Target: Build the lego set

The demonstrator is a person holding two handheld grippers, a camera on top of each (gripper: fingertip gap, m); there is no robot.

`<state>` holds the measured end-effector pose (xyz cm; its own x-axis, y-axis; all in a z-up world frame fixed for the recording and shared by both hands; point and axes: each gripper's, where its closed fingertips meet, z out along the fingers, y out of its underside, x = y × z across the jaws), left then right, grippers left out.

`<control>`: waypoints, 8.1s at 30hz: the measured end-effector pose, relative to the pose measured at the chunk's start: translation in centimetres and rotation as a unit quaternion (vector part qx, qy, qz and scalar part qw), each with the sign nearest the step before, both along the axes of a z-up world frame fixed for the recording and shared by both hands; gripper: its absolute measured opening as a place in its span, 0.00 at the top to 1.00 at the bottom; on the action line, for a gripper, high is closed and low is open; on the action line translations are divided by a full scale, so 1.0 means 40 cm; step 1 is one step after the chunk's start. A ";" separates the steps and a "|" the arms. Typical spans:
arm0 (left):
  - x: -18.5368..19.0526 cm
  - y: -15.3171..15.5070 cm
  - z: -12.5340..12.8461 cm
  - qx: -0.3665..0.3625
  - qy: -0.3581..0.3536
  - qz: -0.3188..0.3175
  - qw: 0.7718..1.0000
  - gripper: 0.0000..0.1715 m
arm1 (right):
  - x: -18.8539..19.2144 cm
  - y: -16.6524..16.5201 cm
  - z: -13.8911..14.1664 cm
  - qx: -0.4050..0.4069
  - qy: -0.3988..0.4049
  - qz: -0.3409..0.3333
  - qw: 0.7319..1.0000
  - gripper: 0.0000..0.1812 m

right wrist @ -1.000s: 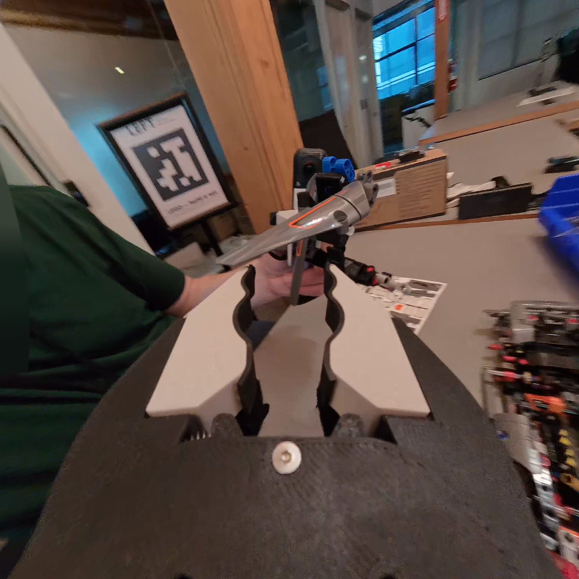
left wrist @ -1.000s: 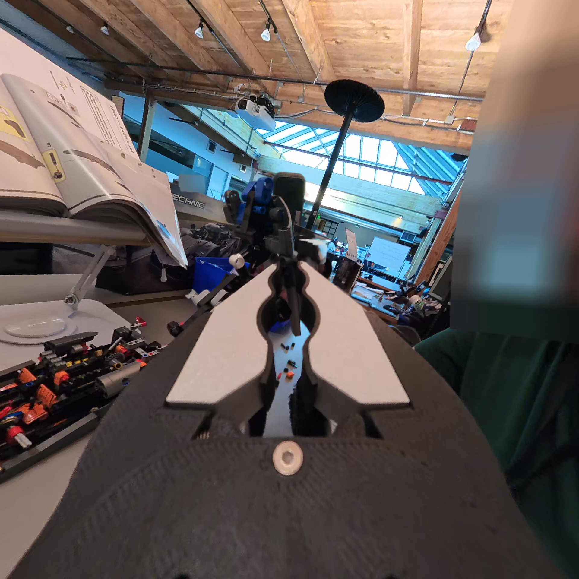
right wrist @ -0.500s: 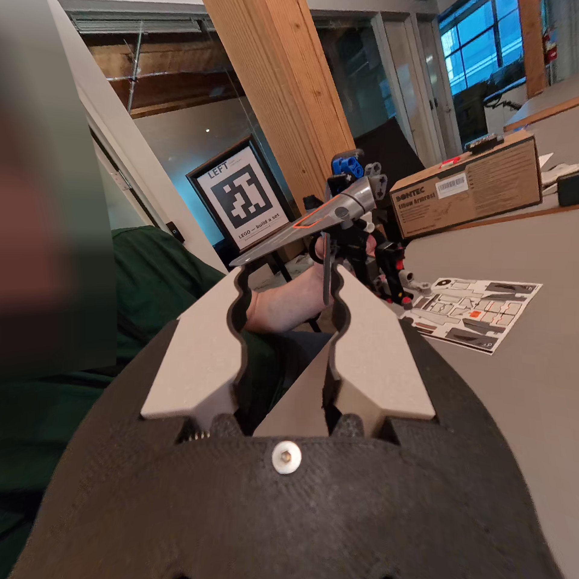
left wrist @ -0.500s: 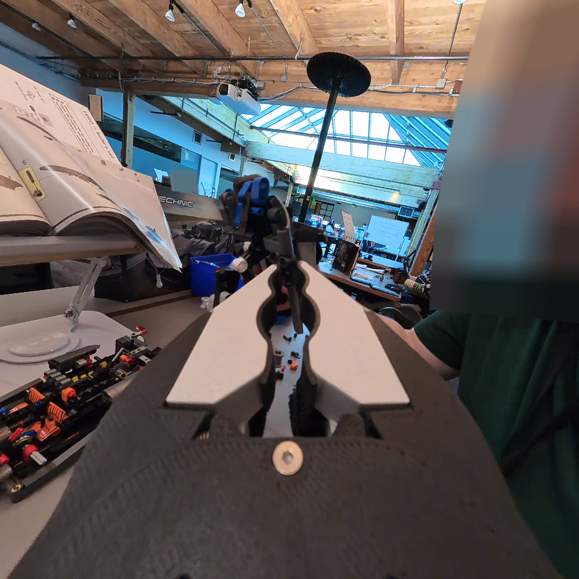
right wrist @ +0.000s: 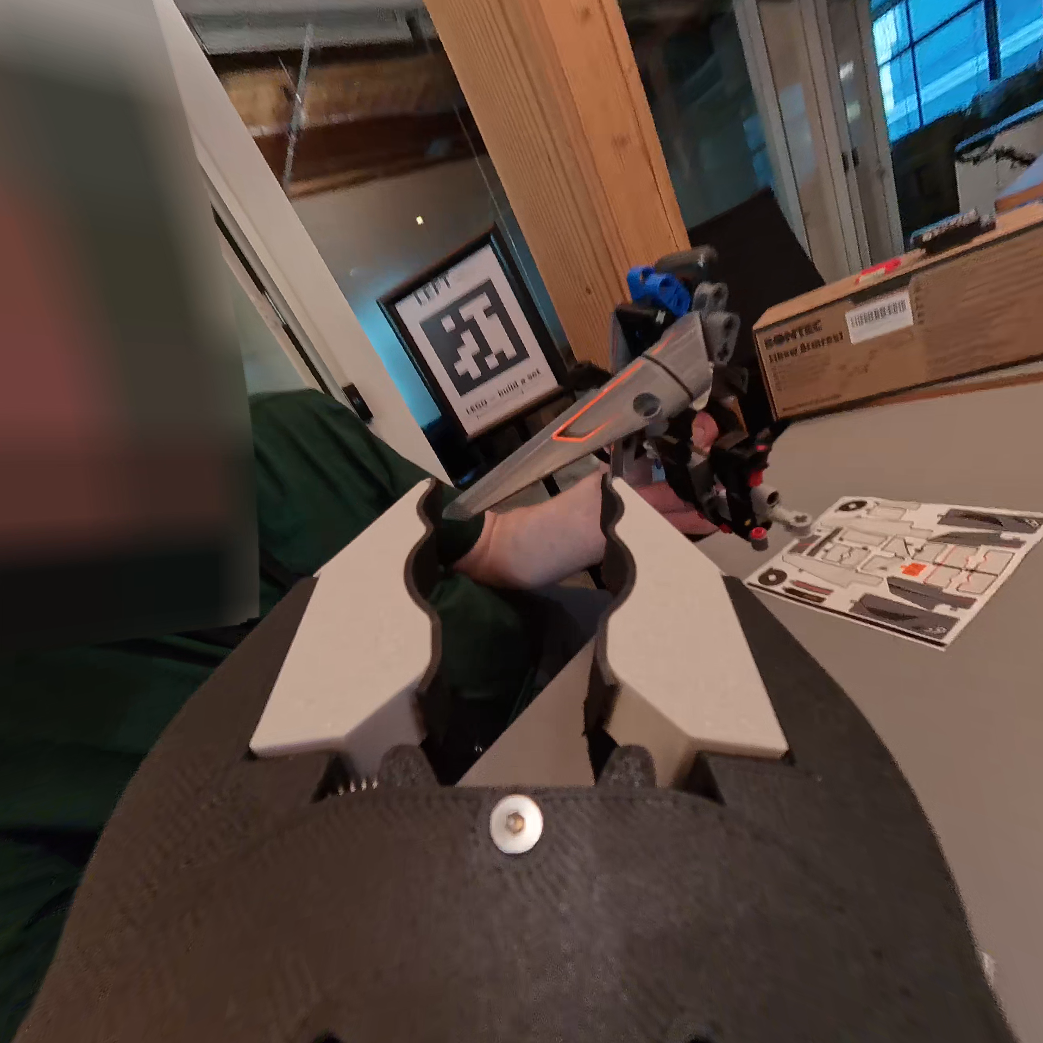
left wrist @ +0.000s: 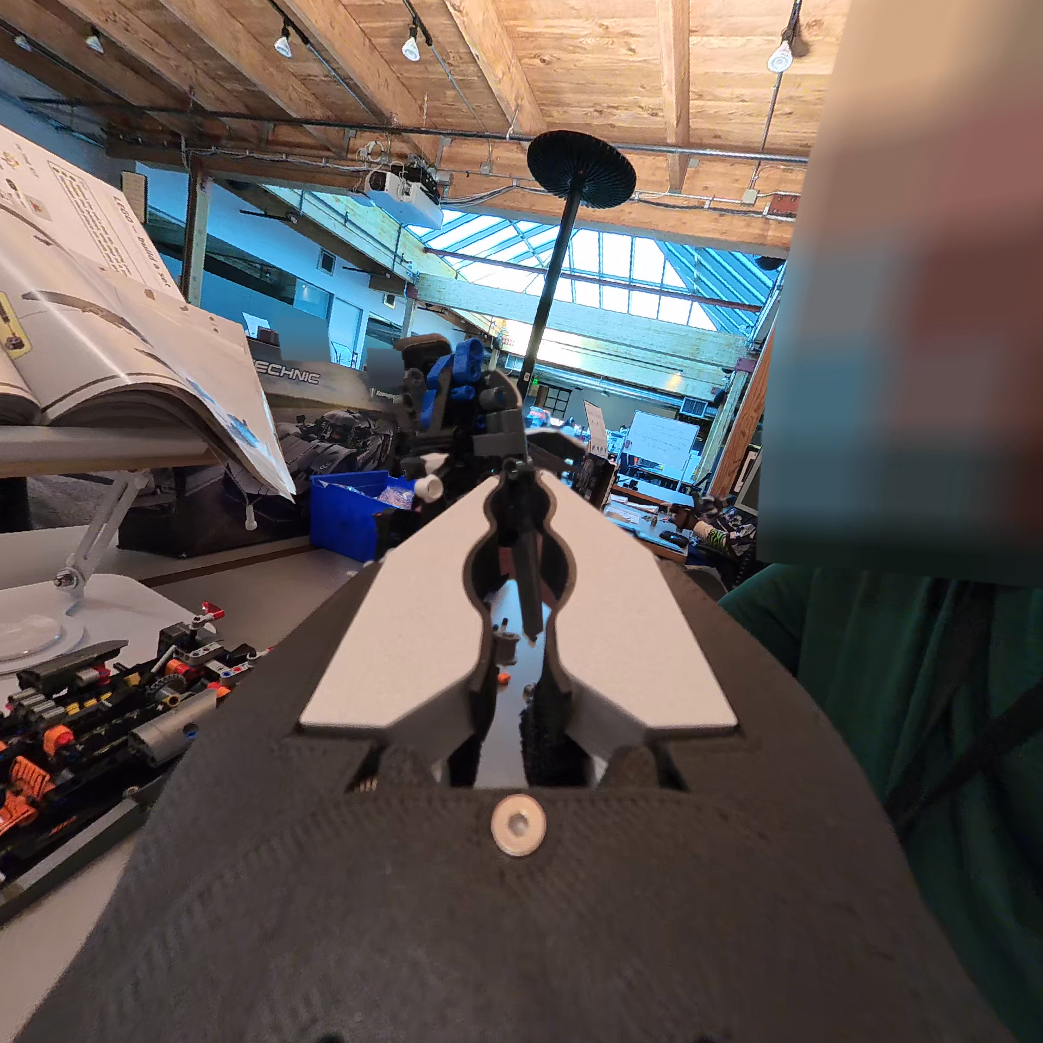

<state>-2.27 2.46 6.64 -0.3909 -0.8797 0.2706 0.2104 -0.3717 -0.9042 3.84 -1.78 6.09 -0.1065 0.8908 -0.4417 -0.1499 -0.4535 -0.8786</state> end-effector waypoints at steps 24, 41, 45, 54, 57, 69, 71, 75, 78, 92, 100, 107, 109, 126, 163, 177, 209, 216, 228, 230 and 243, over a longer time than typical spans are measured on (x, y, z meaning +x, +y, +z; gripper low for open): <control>0.031 -0.060 0.023 -0.003 -0.015 -0.047 0.999 0.99 | -0.022 0.042 -0.051 0.076 -0.117 -0.094 0.986 0.92; 0.035 -0.072 0.035 -0.048 -0.046 -0.080 0.995 1.00 | -0.030 0.094 -0.037 0.158 -0.152 -0.198 0.955 0.92; 0.028 -0.057 0.042 -0.047 -0.053 -0.059 0.996 0.97 | -0.036 0.102 -0.023 0.173 -0.147 -0.222 0.948 0.92; 0.017 -0.048 0.061 -0.027 -0.077 -0.020 0.996 0.86 | -0.048 0.108 0.016 0.176 -0.104 -0.251 0.946 0.92; 0.015 -0.037 0.064 -0.022 -0.084 -0.001 0.996 0.84 | -0.055 0.107 0.019 0.185 -0.108 -0.258 0.942 0.92; 0.055 0.000 0.038 0.028 -0.056 0.099 0.993 0.77 | -0.071 0.100 0.043 0.195 -0.088 -0.272 0.938 0.98; 0.054 0.002 0.042 0.027 -0.060 0.105 0.992 0.77 | -0.073 0.100 0.042 0.190 -0.088 -0.270 0.940 0.98; 0.062 0.019 0.031 0.016 -0.042 0.116 0.992 0.89 | -0.070 0.108 0.028 0.175 -0.090 -0.261 0.945 0.97; 0.063 0.017 0.030 0.004 -0.044 0.102 0.994 0.91 | -0.065 0.109 0.029 0.176 -0.094 -0.263 0.944 0.96; 0.036 -0.050 0.051 0.015 -0.068 -0.006 0.998 0.95 | -0.026 0.094 0.047 0.252 -0.193 -0.303 0.899 0.72; 0.037 -0.127 0.043 0.043 -0.056 -0.094 0.993 0.95 | -0.069 0.043 0.012 0.293 -0.261 -0.243 0.887 0.55; 0.043 -0.137 0.047 0.035 -0.048 -0.101 0.993 0.95 | -0.077 0.010 -0.012 0.248 -0.253 -0.180 0.918 0.77; 0.044 -0.136 0.054 0.035 -0.048 -0.097 0.993 0.95 | -0.078 0.002 -0.002 0.243 -0.236 -0.172 0.925 0.80; 0.056 -0.111 0.102 0.085 -0.024 0.016 0.996 0.91 | -0.078 0.016 0.046 0.087 -0.061 -0.113 0.988 0.89; 0.042 -0.034 0.093 0.063 -0.002 0.117 0.991 0.81 | -0.077 0.064 0.071 0.039 0.021 -0.148 0.988 0.90; 0.032 -0.032 0.091 0.074 -0.023 0.121 0.990 0.88 | -0.104 0.047 0.078 0.091 -0.027 -0.166 0.982 0.91; -0.024 0.034 0.055 0.003 0.010 0.124 0.992 0.73 | -0.144 0.047 0.104 0.515 -0.365 -0.440 0.639 0.92; -0.065 0.022 0.062 -0.112 -0.037 -0.002 0.993 0.65 | -0.158 0.052 0.086 0.564 -0.418 -0.442 0.558 0.92; -0.058 0.066 0.024 -0.164 -0.041 0.006 0.986 0.68 | -0.194 0.095 0.011 0.600 -0.481 -0.427 0.475 0.91; -0.060 0.074 0.017 -0.167 -0.047 0.006 0.985 0.69 | -0.196 0.103 -0.001 0.599 -0.483 -0.424 0.478 0.91; -0.073 0.121 0.000 -0.178 -0.097 0.002 0.979 0.87 | -0.200 0.138 -0.068 0.575 -0.490 -0.397 0.521 0.83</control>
